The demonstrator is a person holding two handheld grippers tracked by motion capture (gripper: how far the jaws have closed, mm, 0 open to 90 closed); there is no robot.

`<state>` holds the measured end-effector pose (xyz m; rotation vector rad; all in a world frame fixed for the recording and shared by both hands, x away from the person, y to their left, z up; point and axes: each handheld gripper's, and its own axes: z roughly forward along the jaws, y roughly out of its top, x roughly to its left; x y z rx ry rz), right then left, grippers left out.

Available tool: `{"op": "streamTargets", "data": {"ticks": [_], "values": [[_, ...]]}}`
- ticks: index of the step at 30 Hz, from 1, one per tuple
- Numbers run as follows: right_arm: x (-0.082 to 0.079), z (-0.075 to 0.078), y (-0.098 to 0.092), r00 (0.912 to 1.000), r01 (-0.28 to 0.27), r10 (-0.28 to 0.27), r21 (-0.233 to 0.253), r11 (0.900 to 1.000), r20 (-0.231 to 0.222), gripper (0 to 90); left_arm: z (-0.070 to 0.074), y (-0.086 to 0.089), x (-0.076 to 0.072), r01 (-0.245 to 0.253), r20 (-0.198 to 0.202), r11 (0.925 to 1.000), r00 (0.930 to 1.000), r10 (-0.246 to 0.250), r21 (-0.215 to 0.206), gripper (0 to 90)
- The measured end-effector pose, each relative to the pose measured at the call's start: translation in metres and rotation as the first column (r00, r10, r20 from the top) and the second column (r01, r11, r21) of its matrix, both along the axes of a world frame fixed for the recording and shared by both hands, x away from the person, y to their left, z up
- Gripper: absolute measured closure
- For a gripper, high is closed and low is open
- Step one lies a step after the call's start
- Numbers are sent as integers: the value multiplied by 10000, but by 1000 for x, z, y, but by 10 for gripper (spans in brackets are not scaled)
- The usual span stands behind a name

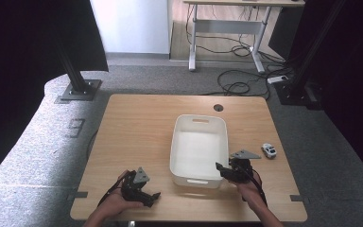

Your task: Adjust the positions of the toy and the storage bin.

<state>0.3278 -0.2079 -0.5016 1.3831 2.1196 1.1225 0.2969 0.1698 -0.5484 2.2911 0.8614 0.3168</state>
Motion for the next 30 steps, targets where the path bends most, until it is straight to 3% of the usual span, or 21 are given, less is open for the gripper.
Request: {"op": "streamTargets", "data": {"ticks": [12, 17, 23, 30], "values": [[-1, 0, -1, 9993, -296, 298, -107, 9995, 205, 438, 0, 0, 0, 0, 1, 10000, 10000, 0, 1, 0], [-3, 3, -6, 9993, -330, 328, 105, 9994, 189, 403, 0, 0, 0, 14, 7, 10000, 10000, -14, -2, 0], [-9, 11, -17, 9951, -640, 634, 56, 9979, 760, 357, 0, 0, 0, 12, 4, 10000, 10000, -12, 7, 0], [-13, 14, -31, 9906, -886, 851, 284, 9957, 1075, 324, 0, 0, 0, 9, -3, 10000, 10000, -9, 7, 0]]}}
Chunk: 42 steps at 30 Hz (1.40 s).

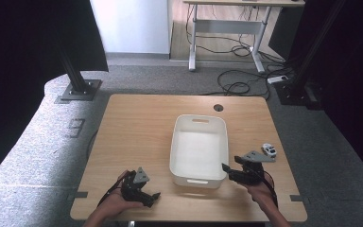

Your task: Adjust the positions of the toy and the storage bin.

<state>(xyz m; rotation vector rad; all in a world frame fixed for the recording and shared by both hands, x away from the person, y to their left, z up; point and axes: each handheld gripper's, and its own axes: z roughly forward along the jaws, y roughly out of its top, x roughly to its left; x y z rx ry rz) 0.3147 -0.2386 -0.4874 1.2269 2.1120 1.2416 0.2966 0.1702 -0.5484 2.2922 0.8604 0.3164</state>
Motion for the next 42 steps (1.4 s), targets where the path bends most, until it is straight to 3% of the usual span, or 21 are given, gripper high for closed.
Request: {"op": "streamTargets", "data": {"ticks": [12, 42], "values": [[-5, 6, -19, 9991, -126, 121, 143, 9998, 405, 298, 0, 0, 0, -7, -1, 10000, 10000, 7, 4, 0], [1, -3, -47, 9967, 775, -784, -419, 9961, -193, 305, 0, 0, 0, -17, -2, 10000, 10000, 17, 9, 0]]}}
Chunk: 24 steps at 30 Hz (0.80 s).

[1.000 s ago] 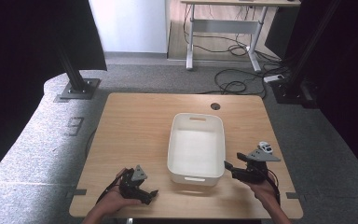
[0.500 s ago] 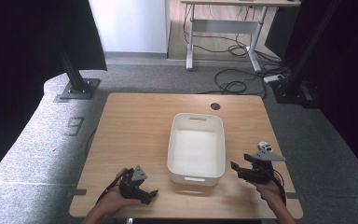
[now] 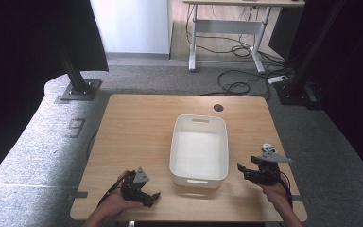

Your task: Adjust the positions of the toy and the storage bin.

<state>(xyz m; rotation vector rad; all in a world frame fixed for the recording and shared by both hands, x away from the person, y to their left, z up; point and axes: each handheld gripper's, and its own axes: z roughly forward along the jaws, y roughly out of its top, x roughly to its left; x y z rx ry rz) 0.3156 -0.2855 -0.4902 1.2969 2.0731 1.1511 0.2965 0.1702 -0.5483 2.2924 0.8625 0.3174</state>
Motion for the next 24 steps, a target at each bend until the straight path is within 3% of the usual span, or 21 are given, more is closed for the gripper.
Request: {"op": "streamTargets", "data": {"ticks": [24], "values": [[13, -12, -23, 9953, 883, -897, -383, 9954, -374, 316, 0, 0, 0, 9, 2, 10000, 10000, -9, -2, 0]]}}
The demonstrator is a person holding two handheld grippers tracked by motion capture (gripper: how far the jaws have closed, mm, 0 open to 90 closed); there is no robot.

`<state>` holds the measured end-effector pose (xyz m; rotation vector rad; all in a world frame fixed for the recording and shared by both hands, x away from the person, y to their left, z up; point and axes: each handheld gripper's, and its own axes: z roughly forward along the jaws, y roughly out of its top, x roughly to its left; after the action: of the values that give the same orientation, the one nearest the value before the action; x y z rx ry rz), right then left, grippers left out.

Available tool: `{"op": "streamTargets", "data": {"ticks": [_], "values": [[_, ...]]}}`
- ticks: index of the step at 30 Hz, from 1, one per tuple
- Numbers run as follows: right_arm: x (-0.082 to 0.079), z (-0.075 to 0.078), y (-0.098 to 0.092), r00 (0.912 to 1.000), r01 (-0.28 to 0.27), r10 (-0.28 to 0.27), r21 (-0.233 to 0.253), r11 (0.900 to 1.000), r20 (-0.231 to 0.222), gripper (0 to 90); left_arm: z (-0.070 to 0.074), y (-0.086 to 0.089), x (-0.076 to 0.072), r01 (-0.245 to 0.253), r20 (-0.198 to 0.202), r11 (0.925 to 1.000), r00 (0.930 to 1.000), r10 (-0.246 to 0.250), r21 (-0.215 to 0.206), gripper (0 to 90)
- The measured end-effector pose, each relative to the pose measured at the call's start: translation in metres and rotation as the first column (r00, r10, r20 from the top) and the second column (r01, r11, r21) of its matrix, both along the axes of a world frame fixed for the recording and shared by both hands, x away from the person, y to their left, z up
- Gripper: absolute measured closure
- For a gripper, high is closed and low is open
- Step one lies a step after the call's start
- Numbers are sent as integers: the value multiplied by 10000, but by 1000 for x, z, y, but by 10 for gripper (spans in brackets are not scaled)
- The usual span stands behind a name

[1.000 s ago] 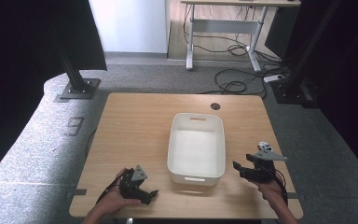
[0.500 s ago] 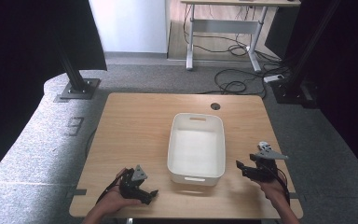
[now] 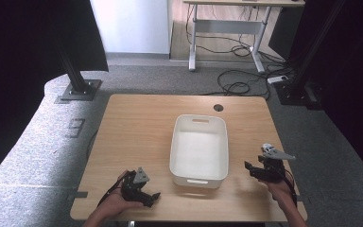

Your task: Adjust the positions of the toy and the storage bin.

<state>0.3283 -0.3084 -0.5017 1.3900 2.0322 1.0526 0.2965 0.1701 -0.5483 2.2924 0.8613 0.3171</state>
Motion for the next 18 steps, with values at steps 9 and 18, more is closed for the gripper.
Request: {"op": "streamTargets", "data": {"ticks": [9, 18], "values": [[3, -3, -5, 9998, 203, -204, -189, 9996, -34, 319, 0, 0, 0, -2, 1, 10000, 10000, 2, -2, 0], [6, -6, -12, 9987, 496, -498, -250, 9985, -78, 321, 0, 0, 0, 5, 1, 10000, 10000, -5, -7, 0]]}}
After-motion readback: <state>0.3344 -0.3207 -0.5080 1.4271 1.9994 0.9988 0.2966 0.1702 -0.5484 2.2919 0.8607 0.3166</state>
